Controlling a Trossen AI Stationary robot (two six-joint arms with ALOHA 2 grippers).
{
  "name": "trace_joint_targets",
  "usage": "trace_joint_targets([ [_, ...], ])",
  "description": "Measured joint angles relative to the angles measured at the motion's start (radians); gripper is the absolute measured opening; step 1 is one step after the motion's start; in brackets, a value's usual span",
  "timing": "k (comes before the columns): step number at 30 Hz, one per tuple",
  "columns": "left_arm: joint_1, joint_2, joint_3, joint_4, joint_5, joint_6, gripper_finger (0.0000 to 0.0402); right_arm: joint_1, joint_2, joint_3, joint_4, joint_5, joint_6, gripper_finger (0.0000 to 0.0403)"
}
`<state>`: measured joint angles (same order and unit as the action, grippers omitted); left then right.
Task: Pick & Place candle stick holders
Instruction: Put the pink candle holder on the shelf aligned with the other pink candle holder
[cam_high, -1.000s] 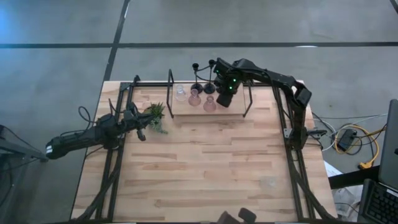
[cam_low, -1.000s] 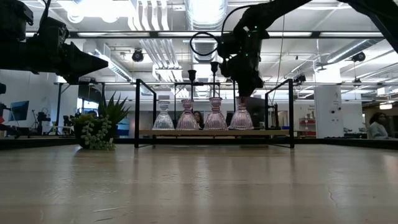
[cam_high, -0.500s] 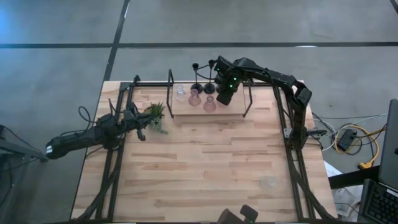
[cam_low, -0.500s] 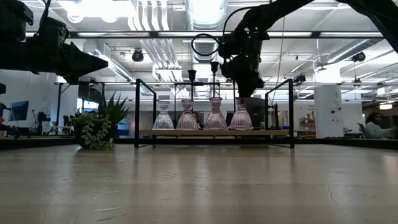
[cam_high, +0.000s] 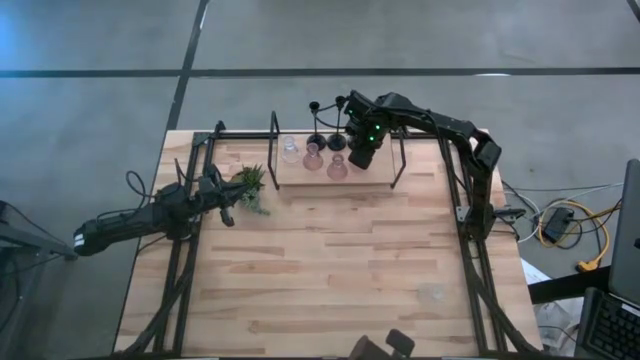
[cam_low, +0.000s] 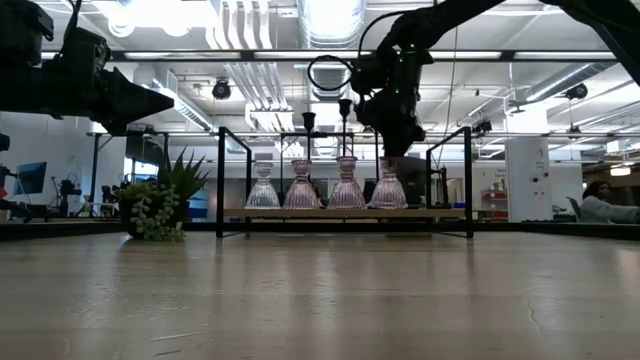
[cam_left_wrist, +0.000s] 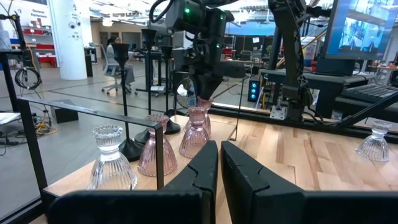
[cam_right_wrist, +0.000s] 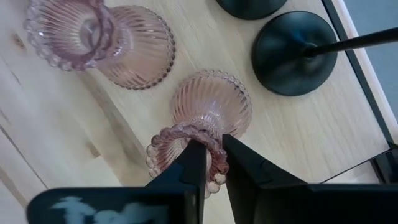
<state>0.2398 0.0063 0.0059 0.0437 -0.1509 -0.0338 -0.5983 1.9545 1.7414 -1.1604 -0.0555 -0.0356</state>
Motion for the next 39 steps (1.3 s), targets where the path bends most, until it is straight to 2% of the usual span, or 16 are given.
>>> trace_joint_targets([
  [5,0.000,0.000,0.000,0.000,0.000,0.000,0.0026,0.000,0.001,-0.002,-0.004,0.003,-0.013,0.0066],
  [21,0.000,0.000,0.000,0.000,0.000,0.000,0.0026,0.002,0.002,-0.002,0.019,-0.001,-0.051,0.0111],
  [39,0.000,0.000,0.000,0.000,0.000,0.000,0.0026,0.003,0.001,-0.001,0.026,0.067,-0.073,0.0114],
])
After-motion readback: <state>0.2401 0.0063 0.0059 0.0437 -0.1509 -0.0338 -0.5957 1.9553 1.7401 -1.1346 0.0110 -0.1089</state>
